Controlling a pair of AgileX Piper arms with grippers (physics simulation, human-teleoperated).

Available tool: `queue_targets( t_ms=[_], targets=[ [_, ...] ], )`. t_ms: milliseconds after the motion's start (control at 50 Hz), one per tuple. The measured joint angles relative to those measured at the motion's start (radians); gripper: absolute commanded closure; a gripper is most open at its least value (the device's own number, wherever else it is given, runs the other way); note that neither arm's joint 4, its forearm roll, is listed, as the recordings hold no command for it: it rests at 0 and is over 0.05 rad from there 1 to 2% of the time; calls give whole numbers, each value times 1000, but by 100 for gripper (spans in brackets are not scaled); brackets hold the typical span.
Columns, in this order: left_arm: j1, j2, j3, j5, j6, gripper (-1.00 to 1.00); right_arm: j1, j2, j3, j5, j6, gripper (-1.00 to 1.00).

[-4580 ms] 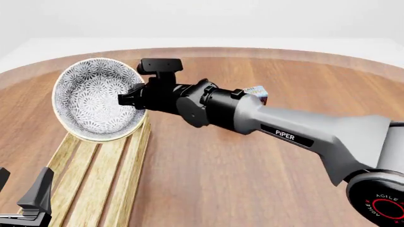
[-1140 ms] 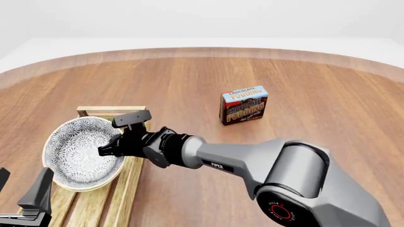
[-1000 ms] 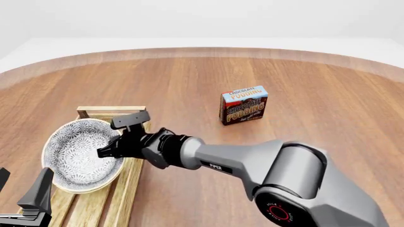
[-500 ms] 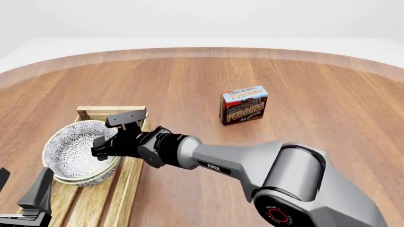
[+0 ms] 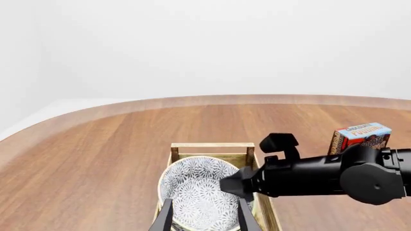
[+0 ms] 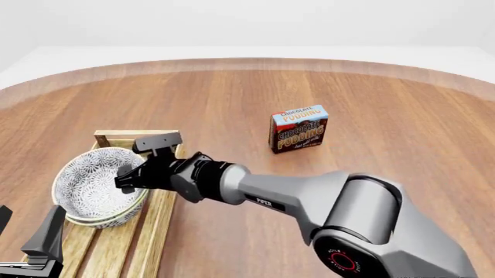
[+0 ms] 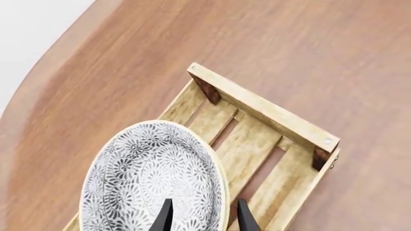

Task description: Stack the left bowl on the right bowl and place them in the tray.

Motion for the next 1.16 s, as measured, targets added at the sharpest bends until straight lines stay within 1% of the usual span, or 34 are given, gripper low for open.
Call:
queue_targets(
  t_ms=[300, 520, 640, 800, 1160],
  targets=[
    [0, 0, 0, 0, 0, -100, -25, -41, 10, 37, -24, -100],
    [0, 0, 0, 0, 0, -100, -39, -114, 32, 68, -63, -100],
    [0, 0, 0, 0, 0, -100, -58, -200, 89, 67, -92, -100],
    [0, 0, 0, 0, 0, -100, -84, -338, 194, 52, -122, -100],
    [0, 0, 0, 0, 0, -100, -118, -582, 364, 30, -157, -100]
  ],
)
